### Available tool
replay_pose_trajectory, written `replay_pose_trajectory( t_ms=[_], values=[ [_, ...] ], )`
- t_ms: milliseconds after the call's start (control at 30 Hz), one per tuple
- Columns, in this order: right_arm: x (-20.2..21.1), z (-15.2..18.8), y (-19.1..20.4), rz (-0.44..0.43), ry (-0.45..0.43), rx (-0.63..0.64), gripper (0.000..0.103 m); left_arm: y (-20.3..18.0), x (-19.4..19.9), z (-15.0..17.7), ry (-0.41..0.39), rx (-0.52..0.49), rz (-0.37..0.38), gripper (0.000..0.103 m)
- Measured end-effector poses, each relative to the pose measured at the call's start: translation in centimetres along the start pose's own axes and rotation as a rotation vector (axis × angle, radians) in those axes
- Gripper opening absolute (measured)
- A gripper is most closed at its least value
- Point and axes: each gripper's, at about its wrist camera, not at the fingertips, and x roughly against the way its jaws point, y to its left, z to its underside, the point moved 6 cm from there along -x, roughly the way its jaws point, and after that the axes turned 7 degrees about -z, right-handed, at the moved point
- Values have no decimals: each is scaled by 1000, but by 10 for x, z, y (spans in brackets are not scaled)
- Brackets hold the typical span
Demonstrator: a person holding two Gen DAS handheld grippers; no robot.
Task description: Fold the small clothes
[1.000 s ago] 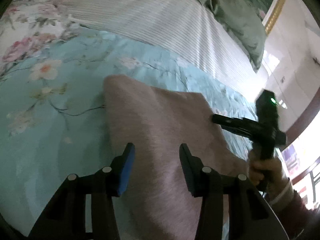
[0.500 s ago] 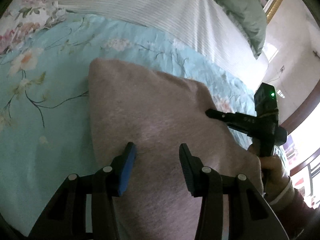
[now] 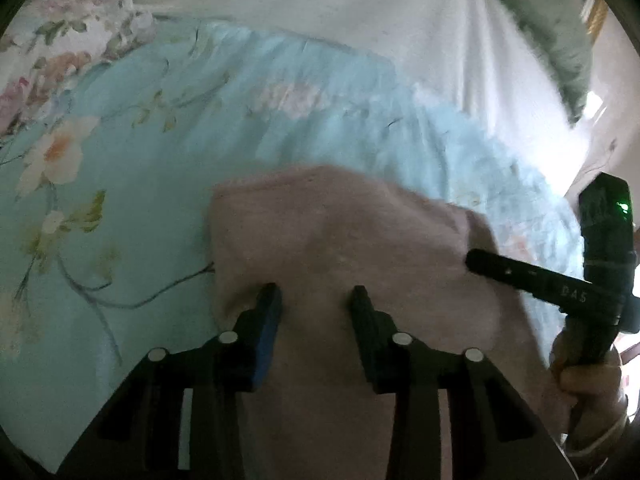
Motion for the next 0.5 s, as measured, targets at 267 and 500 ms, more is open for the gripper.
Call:
replay_pose_trajectory(
  t_ms=[267,500],
  values=[
    [40,11,-11,-19,-74,-48,23,-14,57,23,-65,-49,62,35],
    [101,89,63,-220,-85,48,25,-35,135,106,-118,-86,231,36]
  ],
)
